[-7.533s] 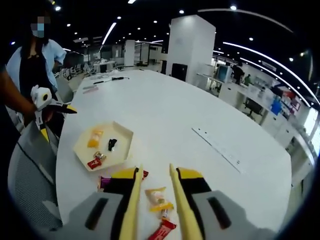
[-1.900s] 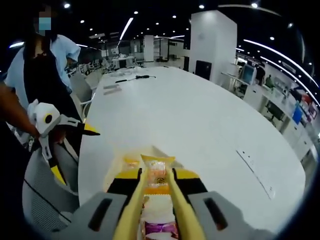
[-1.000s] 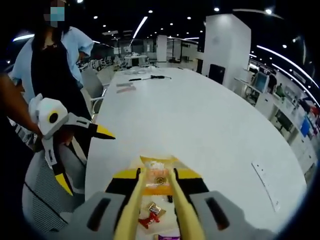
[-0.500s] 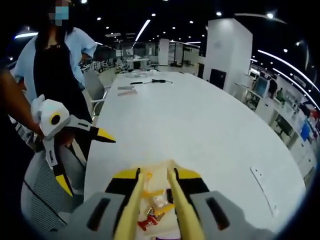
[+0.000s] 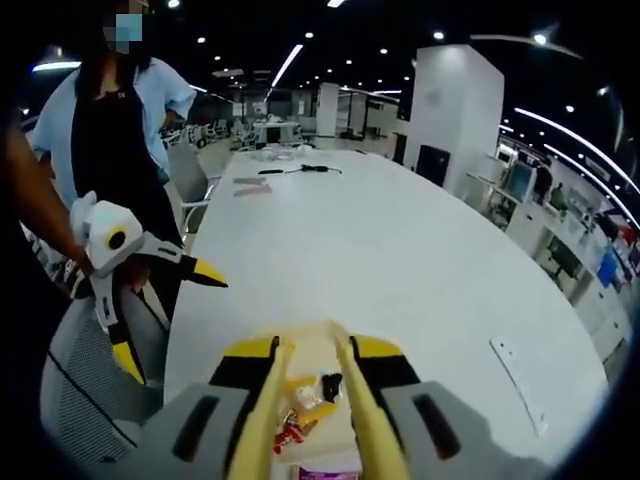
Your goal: Place the target food into the container with the food tongs after gripping and lifting it, then release it inside without dropping or visibly crushing the food.
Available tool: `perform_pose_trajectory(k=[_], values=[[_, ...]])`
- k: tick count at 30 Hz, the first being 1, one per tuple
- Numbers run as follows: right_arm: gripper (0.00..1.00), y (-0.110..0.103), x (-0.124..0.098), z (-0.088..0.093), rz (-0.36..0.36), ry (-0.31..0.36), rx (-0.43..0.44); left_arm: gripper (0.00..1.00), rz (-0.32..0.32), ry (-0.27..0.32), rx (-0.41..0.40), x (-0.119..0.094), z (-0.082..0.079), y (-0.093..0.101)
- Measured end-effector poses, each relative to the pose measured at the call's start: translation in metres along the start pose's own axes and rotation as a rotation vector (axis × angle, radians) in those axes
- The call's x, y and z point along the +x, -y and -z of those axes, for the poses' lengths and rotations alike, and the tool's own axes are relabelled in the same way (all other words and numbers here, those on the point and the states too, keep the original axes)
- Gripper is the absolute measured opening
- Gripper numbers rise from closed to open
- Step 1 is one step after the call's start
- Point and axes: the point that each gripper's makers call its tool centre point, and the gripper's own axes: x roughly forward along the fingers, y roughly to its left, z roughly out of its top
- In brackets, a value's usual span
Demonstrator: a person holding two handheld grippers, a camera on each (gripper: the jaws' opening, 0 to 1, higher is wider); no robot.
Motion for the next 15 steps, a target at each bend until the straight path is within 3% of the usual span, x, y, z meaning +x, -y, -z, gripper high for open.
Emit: perform_pose_trajectory(k=[15], values=[[0.28, 0.023, -0.036, 0.021, 0.051, -0.01, 0.011, 1.0, 0.004, -0.007, 0.001, 0.001, 0.001, 0.001]])
